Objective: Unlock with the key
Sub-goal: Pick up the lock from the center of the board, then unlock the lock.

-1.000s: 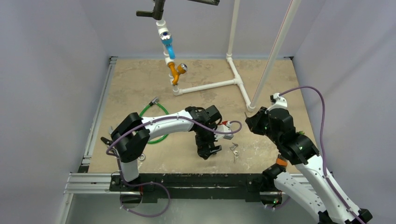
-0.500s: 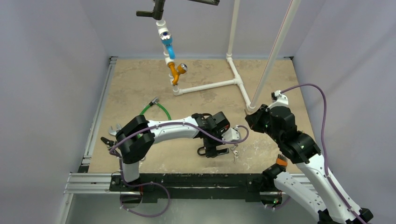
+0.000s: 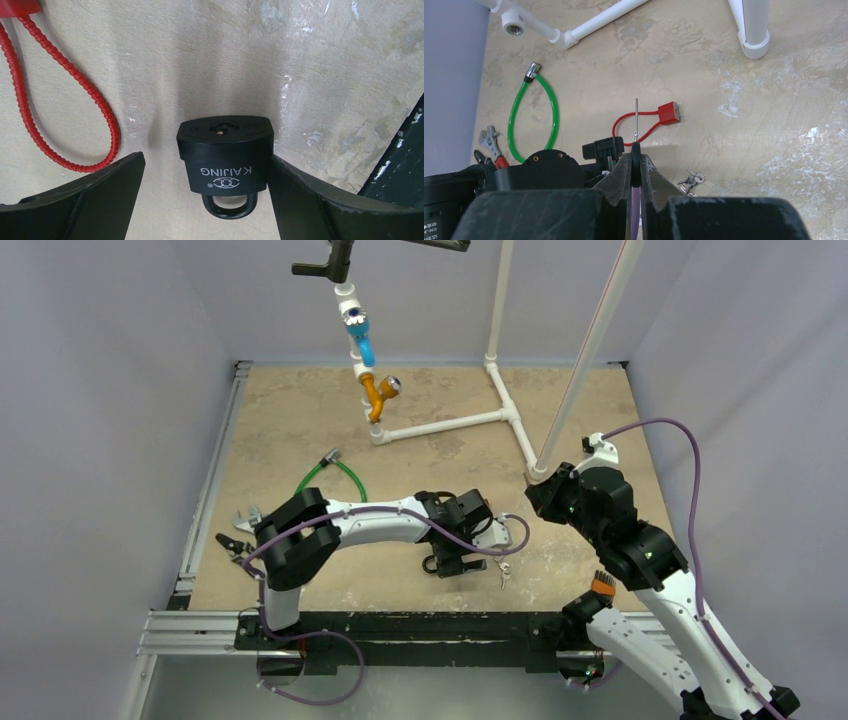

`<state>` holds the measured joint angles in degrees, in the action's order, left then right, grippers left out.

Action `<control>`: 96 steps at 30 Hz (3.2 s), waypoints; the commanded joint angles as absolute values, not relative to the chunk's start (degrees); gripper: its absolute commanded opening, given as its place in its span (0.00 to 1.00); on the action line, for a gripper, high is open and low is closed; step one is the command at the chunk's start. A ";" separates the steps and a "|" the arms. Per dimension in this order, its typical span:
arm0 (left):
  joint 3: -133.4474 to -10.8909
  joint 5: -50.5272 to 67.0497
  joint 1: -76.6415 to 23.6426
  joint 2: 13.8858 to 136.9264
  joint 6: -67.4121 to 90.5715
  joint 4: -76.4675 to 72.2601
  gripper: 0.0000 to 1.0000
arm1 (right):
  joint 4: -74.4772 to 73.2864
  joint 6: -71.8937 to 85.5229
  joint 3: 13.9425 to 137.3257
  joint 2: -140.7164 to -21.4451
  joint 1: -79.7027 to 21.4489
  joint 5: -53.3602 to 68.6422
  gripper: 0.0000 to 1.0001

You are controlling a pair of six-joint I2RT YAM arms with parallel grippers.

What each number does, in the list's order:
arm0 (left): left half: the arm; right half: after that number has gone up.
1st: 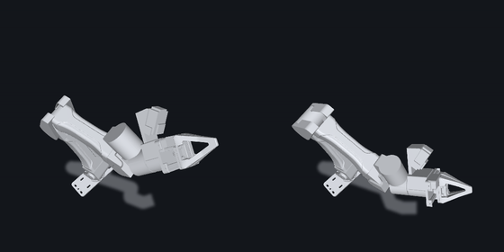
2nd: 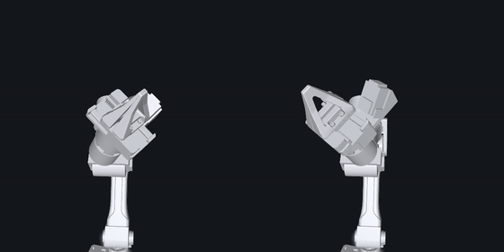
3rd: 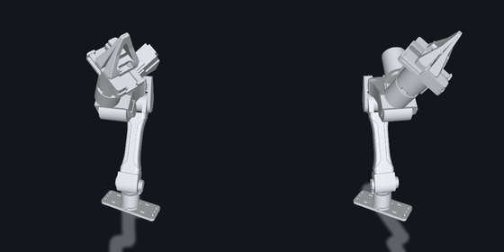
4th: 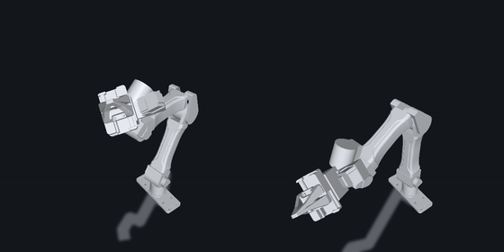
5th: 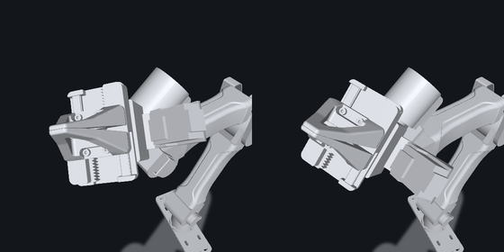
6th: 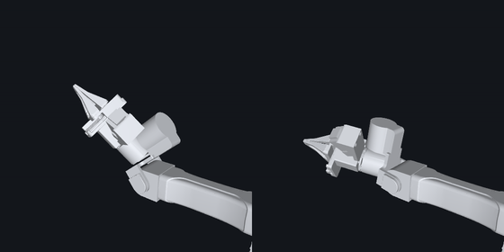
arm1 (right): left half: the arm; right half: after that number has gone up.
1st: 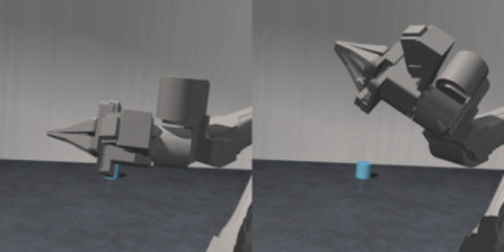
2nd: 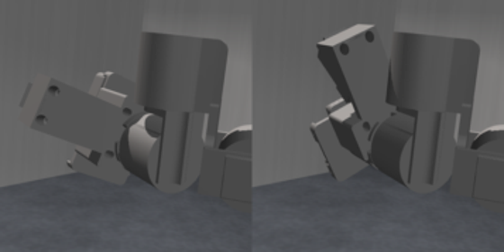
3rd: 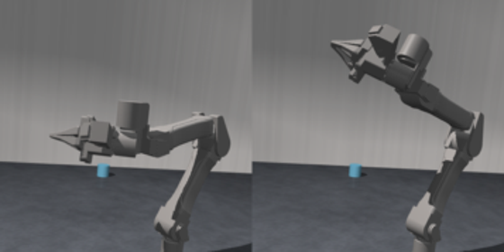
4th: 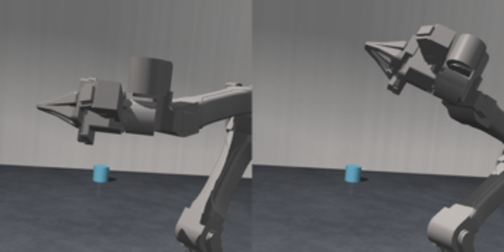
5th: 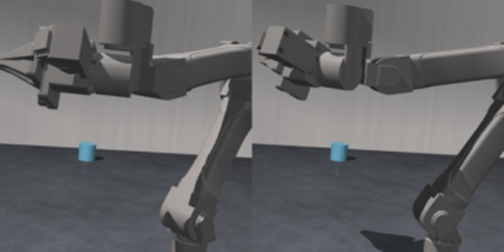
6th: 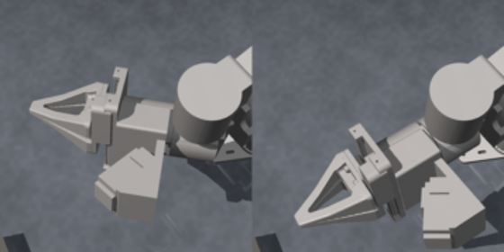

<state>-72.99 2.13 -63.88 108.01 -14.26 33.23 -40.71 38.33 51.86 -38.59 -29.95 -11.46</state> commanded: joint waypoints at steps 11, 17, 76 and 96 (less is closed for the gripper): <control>-71.22 7.82 -64.07 108.74 -17.31 32.15 0.47 | -37.25 37.66 54.53 -38.54 -29.88 -11.62 0.00; -67.48 13.40 -59.76 98.29 -22.37 32.92 0.26 | -36.24 37.01 55.04 -39.15 -29.85 -10.33 0.00; -54.82 29.09 -64.15 30.08 -88.28 32.56 0.00 | -20.22 19.11 59.84 -52.76 -33.22 31.93 0.00; -56.51 23.99 -65.04 31.53 -86.76 33.77 0.00 | -20.19 18.65 61.01 -43.96 -33.43 33.55 0.00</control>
